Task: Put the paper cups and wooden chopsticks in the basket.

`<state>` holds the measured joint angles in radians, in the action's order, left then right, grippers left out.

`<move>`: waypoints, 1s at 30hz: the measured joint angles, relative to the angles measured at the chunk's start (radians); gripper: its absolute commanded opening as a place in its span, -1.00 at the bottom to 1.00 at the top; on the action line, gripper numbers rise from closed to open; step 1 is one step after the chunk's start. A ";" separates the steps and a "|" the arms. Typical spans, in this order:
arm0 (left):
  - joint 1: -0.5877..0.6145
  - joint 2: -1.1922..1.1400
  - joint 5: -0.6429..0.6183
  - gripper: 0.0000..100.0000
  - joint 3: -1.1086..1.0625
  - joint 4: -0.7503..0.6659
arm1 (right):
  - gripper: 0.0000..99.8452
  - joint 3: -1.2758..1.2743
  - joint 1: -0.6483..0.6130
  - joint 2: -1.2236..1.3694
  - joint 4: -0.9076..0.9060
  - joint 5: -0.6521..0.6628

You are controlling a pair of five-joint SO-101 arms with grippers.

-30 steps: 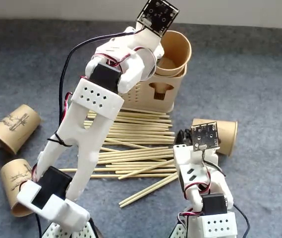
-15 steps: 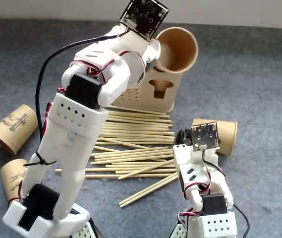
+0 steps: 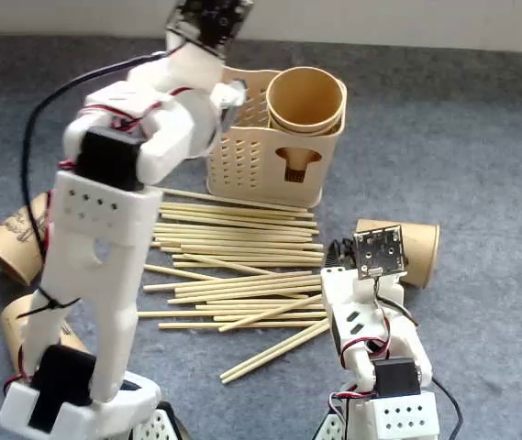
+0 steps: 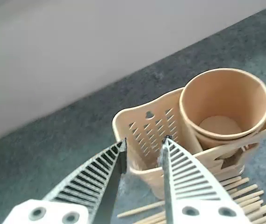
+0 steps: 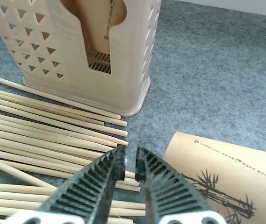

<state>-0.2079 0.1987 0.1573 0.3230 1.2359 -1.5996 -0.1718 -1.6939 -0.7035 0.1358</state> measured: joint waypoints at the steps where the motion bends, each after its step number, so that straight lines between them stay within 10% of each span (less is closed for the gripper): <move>1: 0.028 0.014 0.000 -0.73 0.000 0.029 | -0.90 0.000 0.000 0.000 0.000 0.000; 19: 0.532 0.146 0.000 -0.65 -0.003 0.497 | -0.90 0.000 0.000 0.000 0.000 0.000; 30: 0.842 0.146 0.000 -0.55 -0.258 0.509 | -0.90 0.000 0.000 0.000 0.000 0.000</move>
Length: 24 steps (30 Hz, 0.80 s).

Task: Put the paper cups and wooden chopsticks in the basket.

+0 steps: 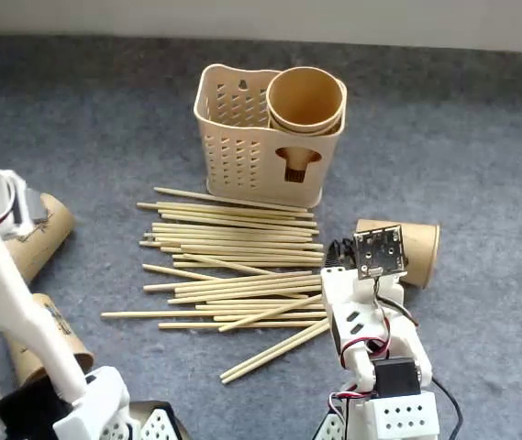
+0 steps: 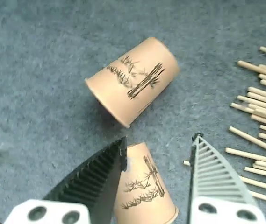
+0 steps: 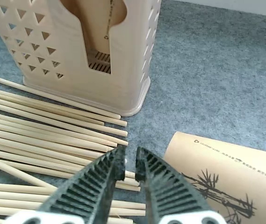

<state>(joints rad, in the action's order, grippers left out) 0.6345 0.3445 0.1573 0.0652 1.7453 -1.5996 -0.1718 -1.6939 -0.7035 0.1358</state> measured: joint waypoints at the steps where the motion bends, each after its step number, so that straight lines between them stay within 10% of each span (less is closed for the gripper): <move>1: 0.031 0.000 0.000 -0.55 -0.023 0.000 | -0.90 0.000 0.000 0.000 0.000 0.000; 10: 0.216 0.000 0.000 -0.54 -0.279 -0.173 | -0.90 0.000 0.000 0.000 0.000 0.000; 24: 0.189 0.000 0.000 -0.55 -0.721 -0.706 | -0.90 0.000 0.000 0.000 0.000 0.000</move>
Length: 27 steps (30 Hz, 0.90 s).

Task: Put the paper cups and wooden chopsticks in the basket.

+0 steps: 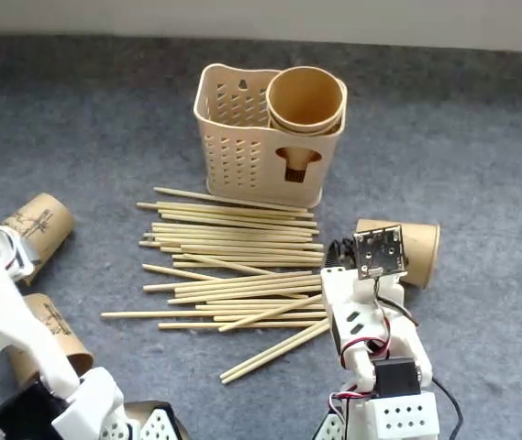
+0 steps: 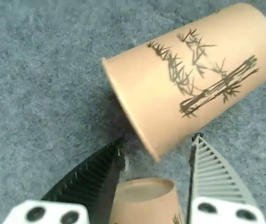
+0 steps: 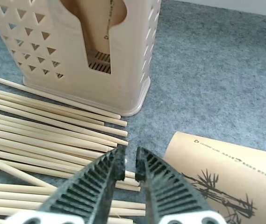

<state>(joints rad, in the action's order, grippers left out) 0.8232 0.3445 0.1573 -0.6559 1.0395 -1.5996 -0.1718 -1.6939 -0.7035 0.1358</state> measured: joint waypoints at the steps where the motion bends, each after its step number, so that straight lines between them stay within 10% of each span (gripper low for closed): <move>1: -0.017 0.000 0.000 -0.55 -0.028 -0.040 | -0.90 0.000 0.000 0.000 0.000 0.000; 27: -0.367 0.000 0.000 -0.84 -0.020 -0.190 | -0.90 0.000 0.000 0.000 0.000 0.000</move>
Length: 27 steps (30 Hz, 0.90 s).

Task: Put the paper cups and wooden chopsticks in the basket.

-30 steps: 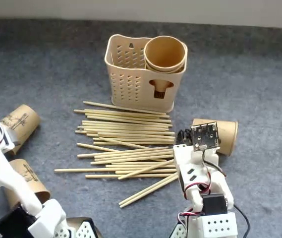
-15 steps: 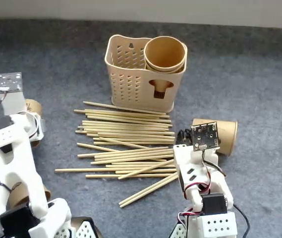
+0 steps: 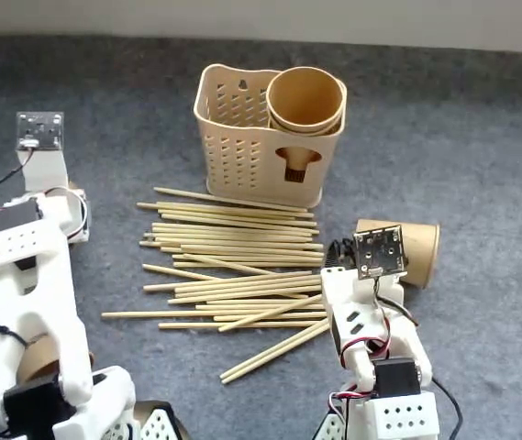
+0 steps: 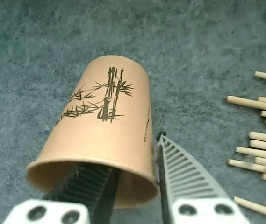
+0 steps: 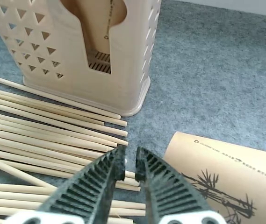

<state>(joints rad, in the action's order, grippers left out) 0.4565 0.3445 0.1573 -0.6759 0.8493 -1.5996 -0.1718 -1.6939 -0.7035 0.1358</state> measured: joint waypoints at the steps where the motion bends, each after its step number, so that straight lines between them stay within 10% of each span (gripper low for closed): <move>1: -0.011 0.000 0.000 -0.90 0.000 -0.012 | -0.90 0.000 0.000 0.000 0.000 0.000; 11: -0.094 -0.002 0.000 -0.99 0.055 -0.043 | -0.90 0.000 0.000 0.000 0.000 0.000; 27: -0.222 -0.002 0.000 -0.99 0.588 0.505 | -0.90 0.000 0.000 0.000 0.000 0.000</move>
<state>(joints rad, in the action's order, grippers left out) 0.2340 0.3429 0.1573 -0.0882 1.3541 -1.5996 -0.1718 -1.6939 -0.7035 0.1358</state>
